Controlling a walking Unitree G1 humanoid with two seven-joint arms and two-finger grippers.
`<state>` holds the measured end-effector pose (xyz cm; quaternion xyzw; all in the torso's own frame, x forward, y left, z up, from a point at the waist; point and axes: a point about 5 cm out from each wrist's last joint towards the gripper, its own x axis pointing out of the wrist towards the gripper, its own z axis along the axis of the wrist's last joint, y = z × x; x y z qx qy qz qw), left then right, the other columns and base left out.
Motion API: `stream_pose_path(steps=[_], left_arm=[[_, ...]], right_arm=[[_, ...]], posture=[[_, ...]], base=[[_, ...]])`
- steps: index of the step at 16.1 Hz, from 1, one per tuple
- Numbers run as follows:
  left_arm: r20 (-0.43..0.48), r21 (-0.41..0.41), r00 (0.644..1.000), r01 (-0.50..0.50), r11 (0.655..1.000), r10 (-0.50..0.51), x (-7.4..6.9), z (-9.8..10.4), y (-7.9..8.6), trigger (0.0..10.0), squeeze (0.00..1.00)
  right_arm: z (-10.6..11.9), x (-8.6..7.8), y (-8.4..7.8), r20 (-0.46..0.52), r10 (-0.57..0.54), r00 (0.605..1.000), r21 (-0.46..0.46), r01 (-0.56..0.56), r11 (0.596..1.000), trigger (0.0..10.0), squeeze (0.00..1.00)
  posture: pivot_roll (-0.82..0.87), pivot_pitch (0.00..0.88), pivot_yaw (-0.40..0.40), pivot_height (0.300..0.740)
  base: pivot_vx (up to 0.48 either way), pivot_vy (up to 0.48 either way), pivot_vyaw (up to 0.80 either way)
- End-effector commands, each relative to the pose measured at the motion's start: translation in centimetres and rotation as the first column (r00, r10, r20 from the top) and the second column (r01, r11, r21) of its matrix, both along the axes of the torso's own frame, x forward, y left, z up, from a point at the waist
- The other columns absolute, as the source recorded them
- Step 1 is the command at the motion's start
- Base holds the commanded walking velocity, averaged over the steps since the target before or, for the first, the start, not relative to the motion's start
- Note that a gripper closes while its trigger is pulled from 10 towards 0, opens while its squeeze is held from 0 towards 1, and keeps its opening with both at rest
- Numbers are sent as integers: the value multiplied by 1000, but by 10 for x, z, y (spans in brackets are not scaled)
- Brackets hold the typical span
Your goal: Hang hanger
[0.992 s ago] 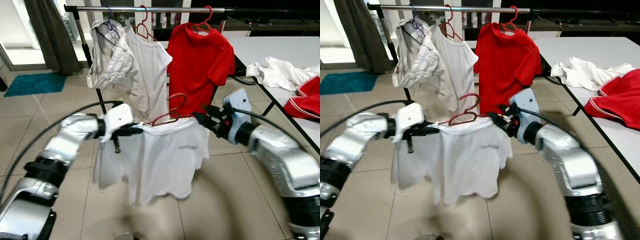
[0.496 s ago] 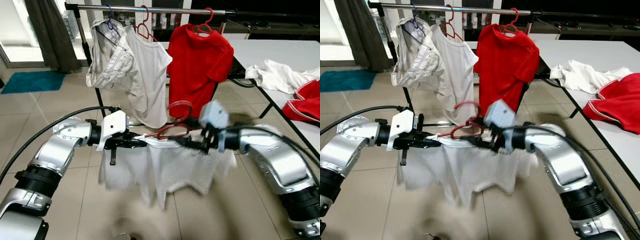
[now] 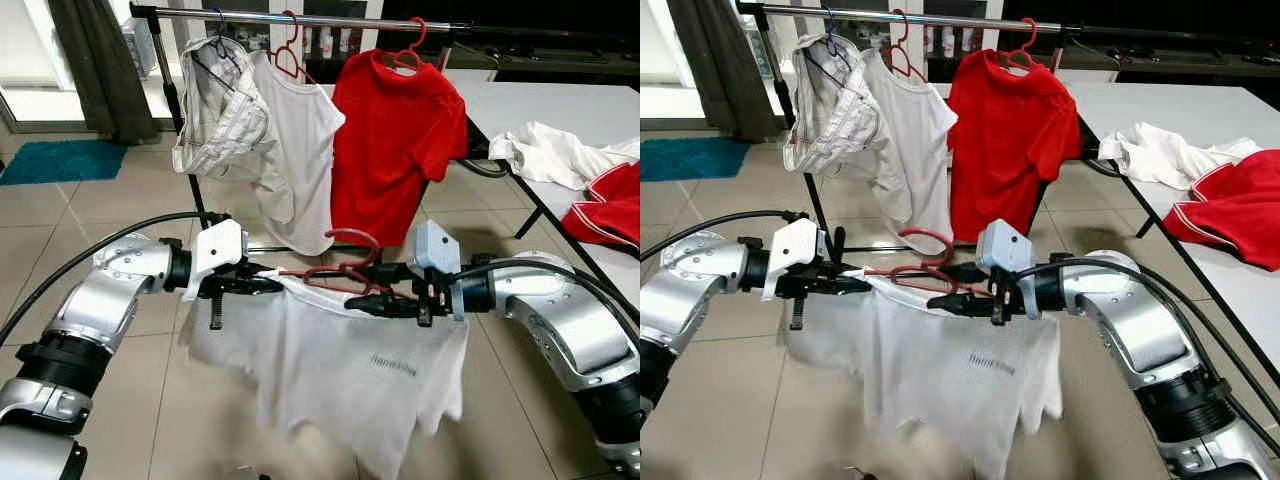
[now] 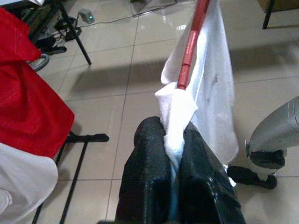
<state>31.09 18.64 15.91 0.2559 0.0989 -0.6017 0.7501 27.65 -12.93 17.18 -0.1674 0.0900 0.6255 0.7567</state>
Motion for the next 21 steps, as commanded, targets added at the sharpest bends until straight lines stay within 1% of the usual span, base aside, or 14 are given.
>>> stream_pose_path(steps=[1,3,8,11,13,14,15,16,17,19,20,21], left_arm=[[50,-43,999,-11,999,14,3,16,3,0,0],[49,-49,999,-6,999,8,3,17,2,0,0],[44,-100,999,18,995,-14,3,25,-3,0,0],[39,-127,999,14,992,-9,4,28,-3,0,0],[34,-121,999,9,993,-5,5,28,-1,0,0],[67,-130,997,-27,991,36,8,31,2,4627,0],[49,-152,998,-17,988,25,7,33,2,10000,0],[42,-174,999,-10,985,18,7,36,4,10000,1000],[40,-185,999,-8,983,16,7,37,6,10000,1000],[22,-201,1000,12,979,-8,3,39,8,10000,1000],[16,-198,1000,19,980,-16,2,39,9,10000,1000],[-8,-176,999,32,984,-34,-3,38,12,10000,1000]], right_arm=[[-3,-2,0,-10,21,1000,-25,-22,999,0,0],[-7,-1,1,-7,7,1000,-41,-7,999,0,0],[-9,-2,9,-18,9,1000,-29,-9,1000,0,0],[-10,-2,8,-25,5,1000,-28,-5,1000,0,0],[-9,-1,6,-24,-3,1000,-29,2,1000,0,0],[-8,0,4,-21,-11,1000,-27,11,1000,0,0],[-7,0,3,-18,-16,1000,-27,16,1000,0,0],[-7,2,0,-20,-45,999,-25,44,999,0,0],[-6,1,0,-49,-53,997,2,53,999,0,0],[-9,0,-1,-45,-56,997,-10,55,998,0,0],[-10,0,-1,-42,-58,997,-11,58,998,0,0],[-9,-2,0,-51,-49,998,17,49,999,0,0]], posture=[[-107,0,-47,740],[-105,0,-48,740],[-109,0,-46,740],[-113,0,-40,740],[-117,0,-35,740],[-117,0,-33,740],[-118,0,-33,740],[-117,0,-32,740],[-117,0,-30,740],[-114,0,-30,740],[-114,0,-29,740],[-112,0,-29,740]], base=[[0,0,0],[0,0,0],[0,0,0],[0,0,0],[0,0,0],[0,0,0],[0,0,0],[0,0,0],[0,0,0],[0,0,0],[0,0,0],[0,0,0]])
